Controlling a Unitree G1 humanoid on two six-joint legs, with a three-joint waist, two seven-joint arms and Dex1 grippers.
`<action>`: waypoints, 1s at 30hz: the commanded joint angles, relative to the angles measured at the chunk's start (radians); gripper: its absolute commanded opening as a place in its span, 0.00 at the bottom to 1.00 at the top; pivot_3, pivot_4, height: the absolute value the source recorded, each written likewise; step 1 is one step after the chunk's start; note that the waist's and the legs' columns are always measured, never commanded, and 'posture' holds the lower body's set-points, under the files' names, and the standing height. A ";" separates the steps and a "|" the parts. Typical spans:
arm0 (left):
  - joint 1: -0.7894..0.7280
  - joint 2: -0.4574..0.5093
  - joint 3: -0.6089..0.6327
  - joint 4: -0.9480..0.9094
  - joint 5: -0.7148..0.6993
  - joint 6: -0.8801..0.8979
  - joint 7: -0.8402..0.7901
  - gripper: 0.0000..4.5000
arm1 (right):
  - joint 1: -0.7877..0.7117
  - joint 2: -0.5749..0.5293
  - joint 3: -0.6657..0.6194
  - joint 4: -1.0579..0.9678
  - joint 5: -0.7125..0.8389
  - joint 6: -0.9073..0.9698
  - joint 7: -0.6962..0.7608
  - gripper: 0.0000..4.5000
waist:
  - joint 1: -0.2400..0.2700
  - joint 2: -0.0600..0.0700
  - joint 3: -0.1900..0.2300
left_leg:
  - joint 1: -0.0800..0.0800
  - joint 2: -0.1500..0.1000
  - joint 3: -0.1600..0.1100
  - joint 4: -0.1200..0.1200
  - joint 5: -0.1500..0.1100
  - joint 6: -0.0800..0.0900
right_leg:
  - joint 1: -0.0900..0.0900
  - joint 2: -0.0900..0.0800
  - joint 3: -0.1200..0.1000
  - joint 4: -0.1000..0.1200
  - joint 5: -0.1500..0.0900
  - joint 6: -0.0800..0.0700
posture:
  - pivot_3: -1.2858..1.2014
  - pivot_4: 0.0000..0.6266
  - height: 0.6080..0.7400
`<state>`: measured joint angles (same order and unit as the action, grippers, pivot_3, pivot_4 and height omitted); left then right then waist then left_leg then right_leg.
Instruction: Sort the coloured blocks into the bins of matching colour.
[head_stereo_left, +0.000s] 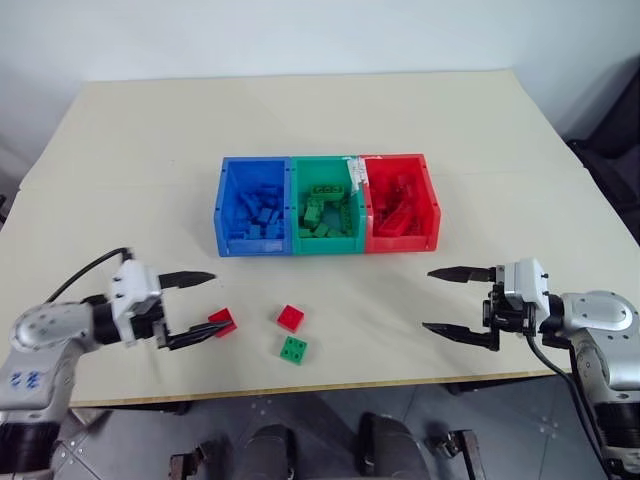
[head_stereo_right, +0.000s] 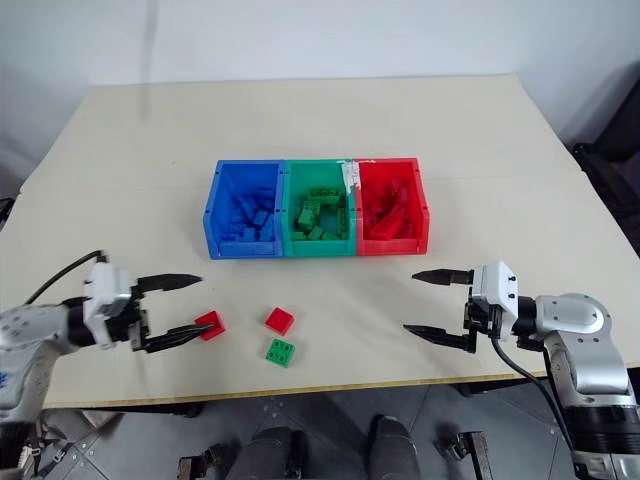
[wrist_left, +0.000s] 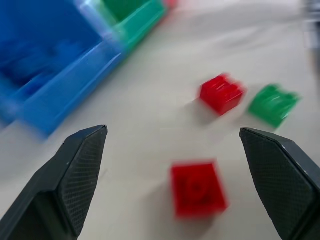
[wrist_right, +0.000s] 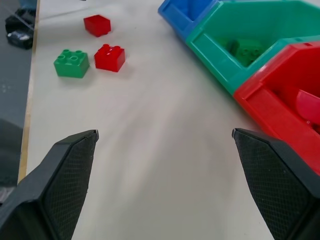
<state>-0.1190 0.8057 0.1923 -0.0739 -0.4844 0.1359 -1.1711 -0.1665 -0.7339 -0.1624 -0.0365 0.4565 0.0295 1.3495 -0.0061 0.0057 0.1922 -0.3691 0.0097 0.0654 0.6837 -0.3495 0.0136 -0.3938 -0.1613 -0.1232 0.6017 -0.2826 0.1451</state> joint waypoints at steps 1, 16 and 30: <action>-0.102 0.002 -0.113 -0.043 0.030 0.027 -0.053 1.00 | 0.032 -0.019 -0.020 -0.071 0.031 0.014 -0.014 1.00 | 0.007 0.000 0.000 | 0.000 -0.001 0.000 0.000 0.000 0.000 | 0.000 0.000 0.000 0.000 0.000 0.000 | 0.52 0.24 1.00; -0.442 -0.139 -0.436 0.281 0.286 -0.133 -0.165 1.00 | 0.134 -0.047 -0.051 -0.248 0.079 0.120 -0.106 1.00 | 0.032 0.000 0.000 | -0.001 0.001 0.002 0.002 0.000 0.000 | 0.000 0.006 0.003 -0.001 0.000 0.000 | 0.52 0.24 1.00; -0.517 -0.252 -0.477 0.444 0.366 -0.226 -0.174 0.51 | 0.166 -0.051 -0.051 -0.284 0.082 0.132 -0.147 1.00 | 0.032 -0.001 0.000 | -0.002 0.002 0.001 0.006 0.000 0.000 | 0.000 0.006 0.003 0.000 0.000 0.001 | 0.52 0.24 1.00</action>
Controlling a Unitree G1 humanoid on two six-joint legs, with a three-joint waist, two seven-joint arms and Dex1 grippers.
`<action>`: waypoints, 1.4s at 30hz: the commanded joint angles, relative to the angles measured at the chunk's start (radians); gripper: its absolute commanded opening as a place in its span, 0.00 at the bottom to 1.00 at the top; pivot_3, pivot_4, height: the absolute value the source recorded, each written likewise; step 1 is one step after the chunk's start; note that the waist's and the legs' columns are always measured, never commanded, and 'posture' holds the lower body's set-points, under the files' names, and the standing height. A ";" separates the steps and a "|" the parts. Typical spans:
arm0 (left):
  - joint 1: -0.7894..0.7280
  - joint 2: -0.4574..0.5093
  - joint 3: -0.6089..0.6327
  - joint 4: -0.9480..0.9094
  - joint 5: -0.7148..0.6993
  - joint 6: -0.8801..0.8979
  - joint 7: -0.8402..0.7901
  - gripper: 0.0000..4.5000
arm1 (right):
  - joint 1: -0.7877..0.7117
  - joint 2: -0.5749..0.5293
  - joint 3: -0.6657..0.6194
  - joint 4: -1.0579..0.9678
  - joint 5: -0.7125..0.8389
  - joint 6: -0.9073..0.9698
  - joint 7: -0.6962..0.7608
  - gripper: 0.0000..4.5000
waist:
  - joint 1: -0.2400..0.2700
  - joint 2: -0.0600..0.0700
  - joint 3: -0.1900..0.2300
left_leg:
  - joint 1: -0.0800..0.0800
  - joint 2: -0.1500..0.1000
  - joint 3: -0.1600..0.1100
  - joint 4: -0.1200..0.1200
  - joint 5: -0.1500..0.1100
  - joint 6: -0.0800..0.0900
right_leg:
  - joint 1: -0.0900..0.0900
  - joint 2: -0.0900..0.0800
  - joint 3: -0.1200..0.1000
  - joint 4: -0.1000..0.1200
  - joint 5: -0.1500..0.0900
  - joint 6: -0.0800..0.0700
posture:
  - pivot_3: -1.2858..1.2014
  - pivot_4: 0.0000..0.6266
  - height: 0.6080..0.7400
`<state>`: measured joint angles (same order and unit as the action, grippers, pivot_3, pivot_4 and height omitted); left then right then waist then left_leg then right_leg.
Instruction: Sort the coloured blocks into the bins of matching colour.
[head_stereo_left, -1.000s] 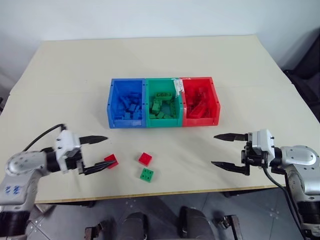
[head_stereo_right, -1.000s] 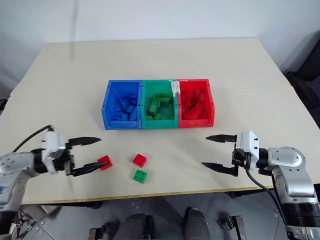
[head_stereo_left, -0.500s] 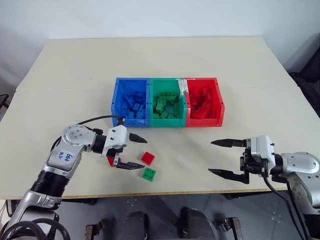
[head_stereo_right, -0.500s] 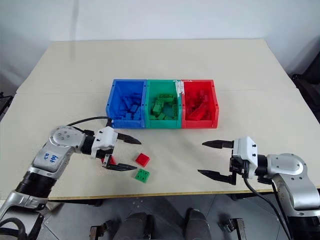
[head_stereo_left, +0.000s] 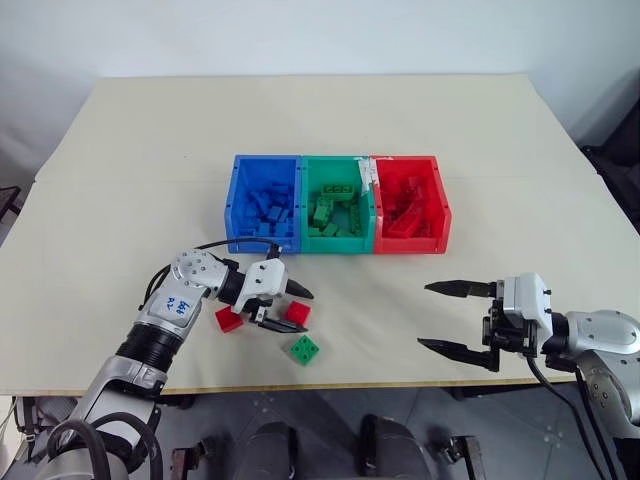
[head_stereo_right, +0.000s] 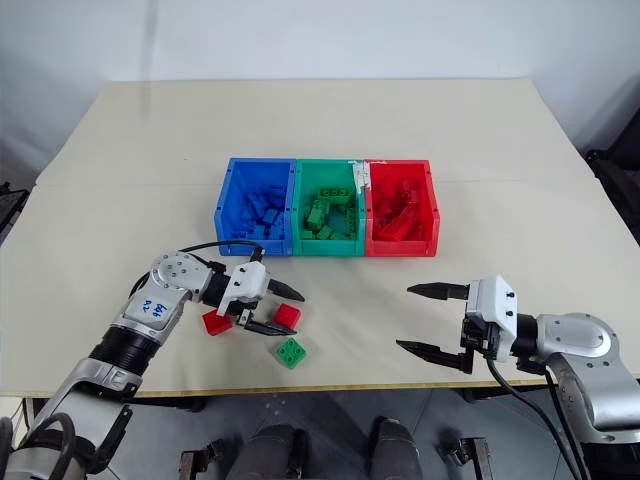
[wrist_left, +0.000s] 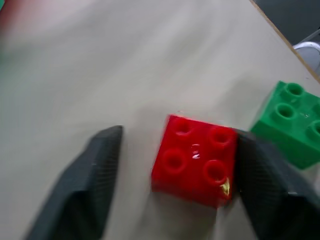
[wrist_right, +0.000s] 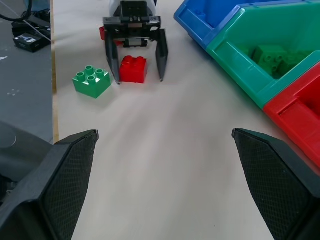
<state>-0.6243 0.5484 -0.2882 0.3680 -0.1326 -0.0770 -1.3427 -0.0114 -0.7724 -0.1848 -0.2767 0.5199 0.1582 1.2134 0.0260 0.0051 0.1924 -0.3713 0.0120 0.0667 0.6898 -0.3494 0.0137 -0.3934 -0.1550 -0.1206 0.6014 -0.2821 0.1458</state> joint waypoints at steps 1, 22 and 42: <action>-0.013 0.007 0.006 0.003 0.014 -0.014 -0.003 0.44 | 0.014 -0.013 -0.030 -0.044 0.018 0.002 -0.014 1.00 | 0.000 0.000 0.000 | 0.000 0.000 0.000 0.000 0.000 0.000 | 0.000 0.000 0.000 0.000 0.000 0.000 | 0.52 0.24 1.00; -0.607 -0.448 0.216 0.532 -0.054 -0.025 0.472 0.33 | 0.092 0.249 -0.202 -0.129 -0.095 -0.063 -0.560 1.00 | 0.022 -0.002 0.001 | -0.003 -0.001 -0.001 0.007 -0.001 0.002 | 0.001 0.000 0.000 0.001 0.001 0.002 | 0.52 0.24 1.00; -0.504 -0.339 0.295 0.526 -0.056 -0.221 0.244 0.99 | 0.081 0.218 -0.105 -0.168 -0.101 -0.081 -0.515 1.00 | -0.010 -0.002 0.001 | -0.003 0.000 0.002 0.002 -0.001 0.002 | -0.001 0.002 0.002 -0.004 0.002 0.002 | 0.52 0.24 1.00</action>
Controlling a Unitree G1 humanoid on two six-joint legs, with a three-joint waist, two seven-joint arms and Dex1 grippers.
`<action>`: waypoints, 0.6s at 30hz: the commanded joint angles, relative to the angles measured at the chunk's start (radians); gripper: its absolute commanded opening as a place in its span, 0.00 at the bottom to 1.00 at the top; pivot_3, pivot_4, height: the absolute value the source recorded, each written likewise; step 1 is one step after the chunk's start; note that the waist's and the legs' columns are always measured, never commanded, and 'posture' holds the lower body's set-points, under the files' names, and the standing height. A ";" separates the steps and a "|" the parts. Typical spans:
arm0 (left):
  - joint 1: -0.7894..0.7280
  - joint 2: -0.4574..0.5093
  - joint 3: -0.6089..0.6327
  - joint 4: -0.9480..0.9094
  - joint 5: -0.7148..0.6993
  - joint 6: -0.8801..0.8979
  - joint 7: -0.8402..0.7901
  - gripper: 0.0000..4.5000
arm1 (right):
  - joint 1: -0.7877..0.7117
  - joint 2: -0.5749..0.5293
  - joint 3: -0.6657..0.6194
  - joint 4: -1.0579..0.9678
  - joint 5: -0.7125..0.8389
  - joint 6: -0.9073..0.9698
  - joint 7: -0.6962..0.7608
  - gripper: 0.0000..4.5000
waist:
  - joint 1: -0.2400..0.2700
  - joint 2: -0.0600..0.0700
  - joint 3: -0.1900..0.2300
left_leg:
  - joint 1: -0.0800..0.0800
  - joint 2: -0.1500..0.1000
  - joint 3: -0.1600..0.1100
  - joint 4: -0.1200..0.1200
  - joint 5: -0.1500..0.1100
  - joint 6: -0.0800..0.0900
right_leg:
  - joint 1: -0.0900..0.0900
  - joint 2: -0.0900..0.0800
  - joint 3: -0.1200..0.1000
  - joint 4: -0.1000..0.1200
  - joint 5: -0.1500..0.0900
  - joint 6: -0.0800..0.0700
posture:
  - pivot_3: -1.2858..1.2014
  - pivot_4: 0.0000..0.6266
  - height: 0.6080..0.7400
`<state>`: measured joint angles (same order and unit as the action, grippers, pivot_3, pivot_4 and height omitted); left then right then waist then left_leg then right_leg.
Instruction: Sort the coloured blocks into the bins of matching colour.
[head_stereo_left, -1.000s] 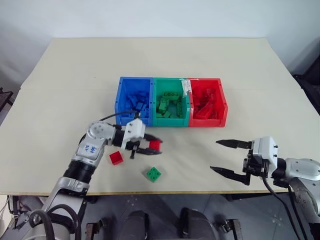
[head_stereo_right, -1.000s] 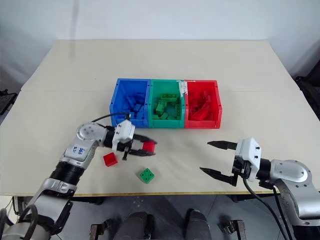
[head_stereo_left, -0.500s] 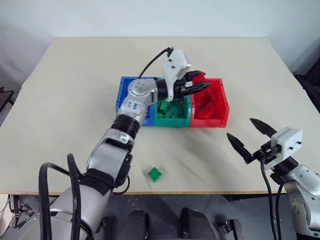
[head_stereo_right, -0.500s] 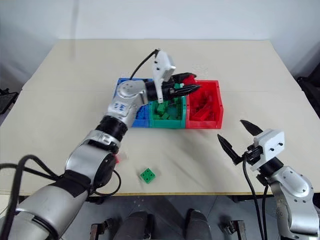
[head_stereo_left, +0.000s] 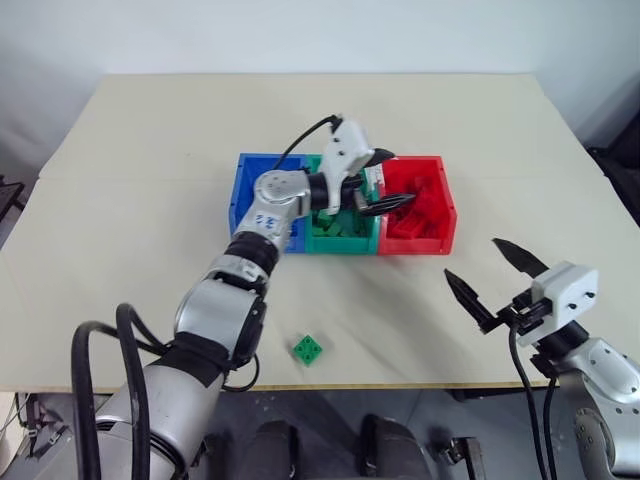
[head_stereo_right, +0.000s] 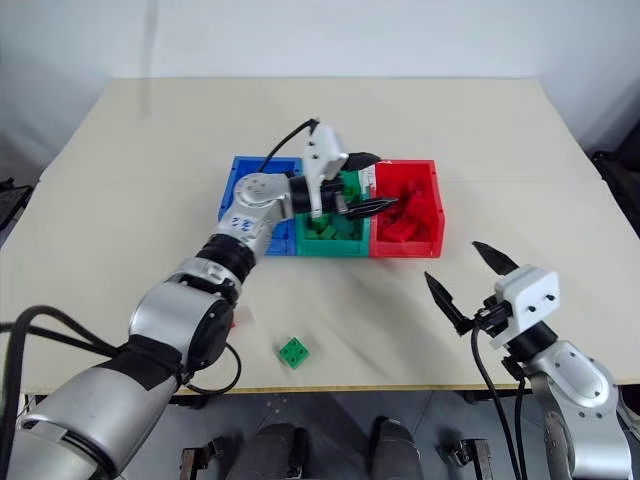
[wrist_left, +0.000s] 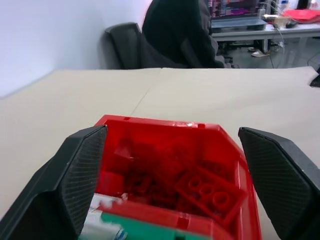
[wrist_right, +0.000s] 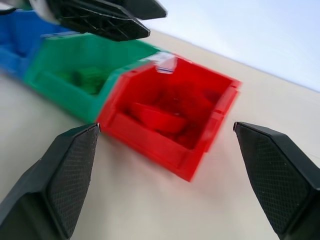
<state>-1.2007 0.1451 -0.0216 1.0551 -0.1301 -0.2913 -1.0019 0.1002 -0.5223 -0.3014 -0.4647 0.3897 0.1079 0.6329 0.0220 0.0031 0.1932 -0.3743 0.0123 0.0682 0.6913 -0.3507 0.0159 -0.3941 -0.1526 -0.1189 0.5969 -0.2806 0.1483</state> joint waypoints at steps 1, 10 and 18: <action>0.138 0.107 0.038 -0.260 -0.091 0.033 -0.142 0.99 | -0.047 -0.048 0.025 0.038 0.042 -0.035 0.109 1.00 | -0.011 0.000 0.000 | 0.000 0.000 0.000 0.000 0.000 0.000 | 0.000 0.000 0.001 0.000 0.000 0.000 | 0.52 0.24 1.00; 0.732 0.514 0.244 -0.990 -0.317 0.411 -0.193 0.99 | -0.236 -0.177 0.170 0.255 0.078 -0.071 0.469 1.00 | -0.024 0.000 0.000 | 0.002 0.003 -0.001 0.001 0.000 -0.001 | 0.001 0.001 0.002 0.001 0.000 -0.001 | 0.52 0.24 1.00; 1.144 0.651 0.461 -1.085 -0.317 0.422 -0.153 0.99 | -0.377 -0.186 0.262 0.379 0.089 -0.098 0.693 1.00 | 0.001 0.000 0.000 | 0.003 0.003 -0.003 0.005 -0.003 -0.002 | 0.002 0.000 0.001 0.005 0.000 -0.001 | 0.52 0.24 1.00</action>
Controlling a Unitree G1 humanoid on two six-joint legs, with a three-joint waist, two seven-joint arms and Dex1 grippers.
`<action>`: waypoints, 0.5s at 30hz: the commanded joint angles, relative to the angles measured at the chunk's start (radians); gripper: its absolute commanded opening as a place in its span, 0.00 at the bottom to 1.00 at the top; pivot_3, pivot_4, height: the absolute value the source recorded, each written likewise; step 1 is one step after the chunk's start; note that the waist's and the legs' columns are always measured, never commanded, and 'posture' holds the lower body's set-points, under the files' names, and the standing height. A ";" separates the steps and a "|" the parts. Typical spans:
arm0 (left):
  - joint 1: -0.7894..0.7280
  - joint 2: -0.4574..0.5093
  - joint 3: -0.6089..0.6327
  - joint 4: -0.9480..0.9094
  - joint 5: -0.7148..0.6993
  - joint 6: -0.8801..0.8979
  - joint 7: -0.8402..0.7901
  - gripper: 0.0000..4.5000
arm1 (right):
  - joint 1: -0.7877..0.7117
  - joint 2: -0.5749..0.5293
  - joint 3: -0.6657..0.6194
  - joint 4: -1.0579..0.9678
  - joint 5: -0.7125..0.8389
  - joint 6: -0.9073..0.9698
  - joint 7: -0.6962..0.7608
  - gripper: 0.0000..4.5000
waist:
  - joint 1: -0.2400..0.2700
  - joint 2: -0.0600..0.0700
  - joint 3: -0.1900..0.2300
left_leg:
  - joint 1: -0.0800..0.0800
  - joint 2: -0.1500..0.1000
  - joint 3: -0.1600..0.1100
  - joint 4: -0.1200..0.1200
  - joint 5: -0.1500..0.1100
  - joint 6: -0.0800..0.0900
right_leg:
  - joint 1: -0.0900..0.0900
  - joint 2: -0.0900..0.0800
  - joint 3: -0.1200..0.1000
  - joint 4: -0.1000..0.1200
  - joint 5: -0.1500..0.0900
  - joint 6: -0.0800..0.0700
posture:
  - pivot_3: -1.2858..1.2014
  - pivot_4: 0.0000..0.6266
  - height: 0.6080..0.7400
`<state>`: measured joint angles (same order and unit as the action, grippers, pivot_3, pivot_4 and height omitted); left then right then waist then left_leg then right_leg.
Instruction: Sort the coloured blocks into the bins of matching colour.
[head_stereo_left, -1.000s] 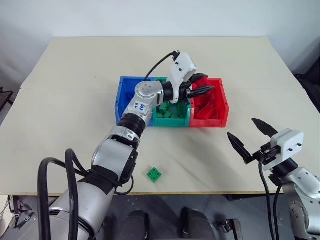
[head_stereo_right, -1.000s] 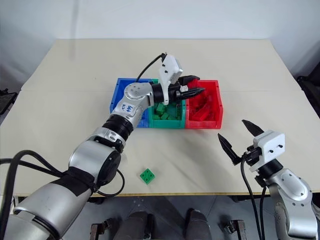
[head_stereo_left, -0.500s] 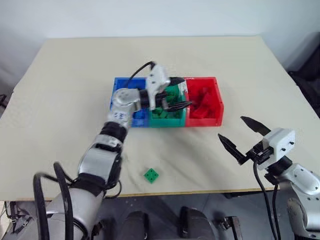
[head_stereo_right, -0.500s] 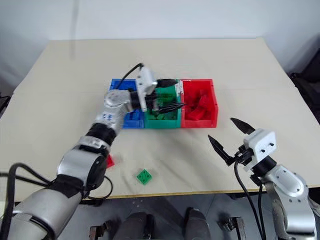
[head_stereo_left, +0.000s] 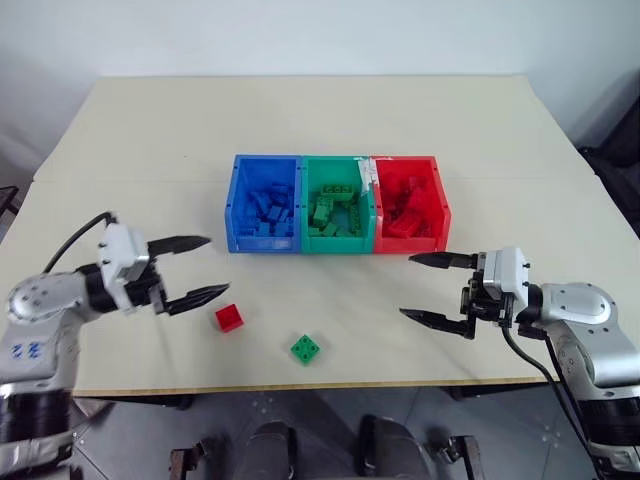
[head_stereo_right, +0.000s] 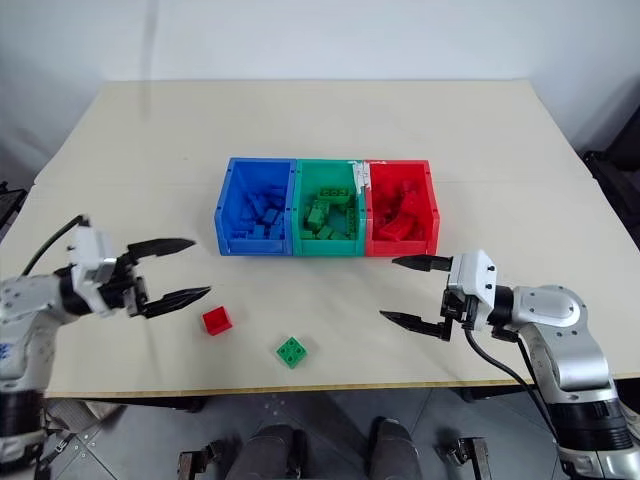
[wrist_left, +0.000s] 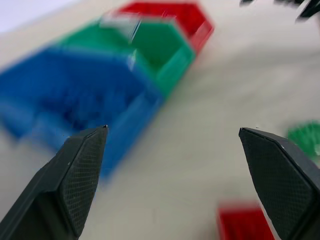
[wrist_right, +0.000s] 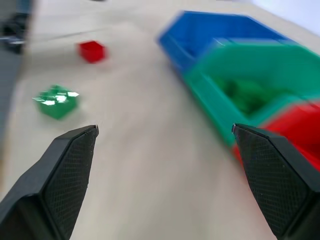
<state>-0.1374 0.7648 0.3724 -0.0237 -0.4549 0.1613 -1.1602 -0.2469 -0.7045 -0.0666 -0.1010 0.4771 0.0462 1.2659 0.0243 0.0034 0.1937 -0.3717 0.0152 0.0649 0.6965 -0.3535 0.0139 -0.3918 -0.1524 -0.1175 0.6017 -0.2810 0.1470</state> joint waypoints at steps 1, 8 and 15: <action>0.107 0.034 0.076 -0.006 0.008 -0.030 0.010 0.99 | -0.039 0.001 0.032 0.023 0.001 -0.038 0.065 1.00 | -0.003 0.000 0.000 | 0.000 0.000 0.000 0.000 0.000 0.000 | 0.000 0.000 0.001 0.000 0.000 0.000 | 0.52 0.24 1.00; 0.128 0.018 -0.049 -0.202 -0.007 -0.003 0.034 0.99 | -0.024 -0.032 0.006 0.044 0.005 -0.023 0.072 1.00 | 0.000 0.000 0.000 | 0.000 0.000 0.000 0.001 -0.001 -0.001 | -0.001 0.000 0.000 0.001 0.000 -0.001 | 0.52 0.24 1.00; -0.037 -0.027 -0.378 -0.317 0.032 0.020 -0.031 0.99 | 0.100 -0.125 -0.044 -0.011 0.016 0.010 0.096 1.00 | 0.000 0.000 0.000 | 0.000 0.000 0.003 0.001 -0.001 -0.001 | -0.001 0.001 0.001 0.002 0.000 -0.001 | 0.52 0.24 1.00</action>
<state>-0.1546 0.7403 0.0322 -0.3148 -0.4285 0.1834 -1.1637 -0.1616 -0.8080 -0.0820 -0.0669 0.4731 0.0503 1.3510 0.0241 0.0033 0.1934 -0.3711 0.0155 0.0678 0.6972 -0.3544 0.0128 -0.3925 -0.1515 -0.1163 0.6038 -0.2808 0.1456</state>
